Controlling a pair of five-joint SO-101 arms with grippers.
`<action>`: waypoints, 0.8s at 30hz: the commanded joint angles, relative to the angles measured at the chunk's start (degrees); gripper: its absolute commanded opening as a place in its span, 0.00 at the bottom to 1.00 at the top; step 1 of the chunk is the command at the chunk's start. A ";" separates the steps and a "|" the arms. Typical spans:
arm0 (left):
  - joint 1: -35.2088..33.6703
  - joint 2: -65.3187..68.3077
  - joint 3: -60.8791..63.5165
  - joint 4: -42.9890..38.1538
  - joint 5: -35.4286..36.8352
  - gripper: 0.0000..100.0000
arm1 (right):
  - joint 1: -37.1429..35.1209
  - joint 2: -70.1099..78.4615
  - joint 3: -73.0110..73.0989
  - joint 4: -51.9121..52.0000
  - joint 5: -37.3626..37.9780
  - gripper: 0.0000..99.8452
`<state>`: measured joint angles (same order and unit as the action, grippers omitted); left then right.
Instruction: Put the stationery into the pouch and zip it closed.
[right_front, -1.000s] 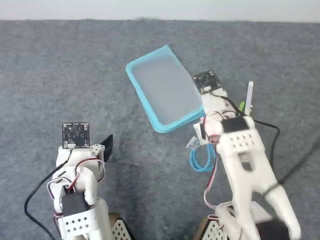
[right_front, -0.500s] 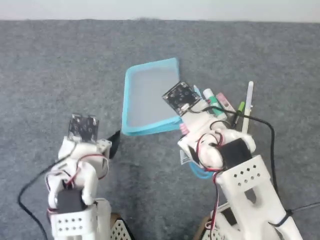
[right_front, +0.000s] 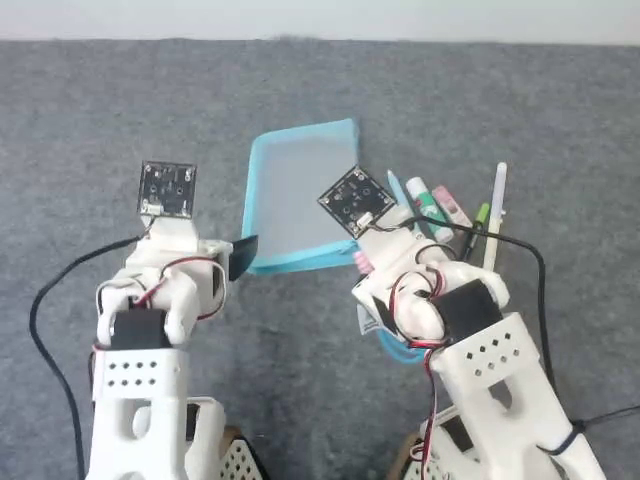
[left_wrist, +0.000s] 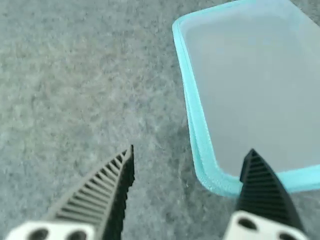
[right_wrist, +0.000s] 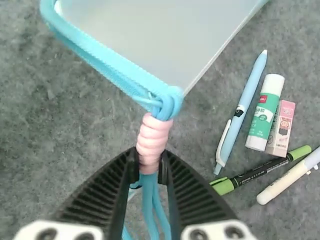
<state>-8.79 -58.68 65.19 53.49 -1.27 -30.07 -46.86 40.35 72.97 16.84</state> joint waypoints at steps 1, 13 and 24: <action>-0.88 -8.44 4.18 -1.85 1.14 0.33 | 0.57 -2.42 -0.18 -1.71 0.44 0.01; 1.23 -16.18 11.56 -3.96 1.14 0.32 | 4.00 -2.42 -0.70 -1.19 0.18 0.01; 14.24 -1.85 14.20 -14.15 2.81 0.32 | -3.03 8.92 -31.21 9.63 0.62 0.01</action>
<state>1.32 -64.57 80.57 42.42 0.66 -30.77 -42.73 19.08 80.53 16.92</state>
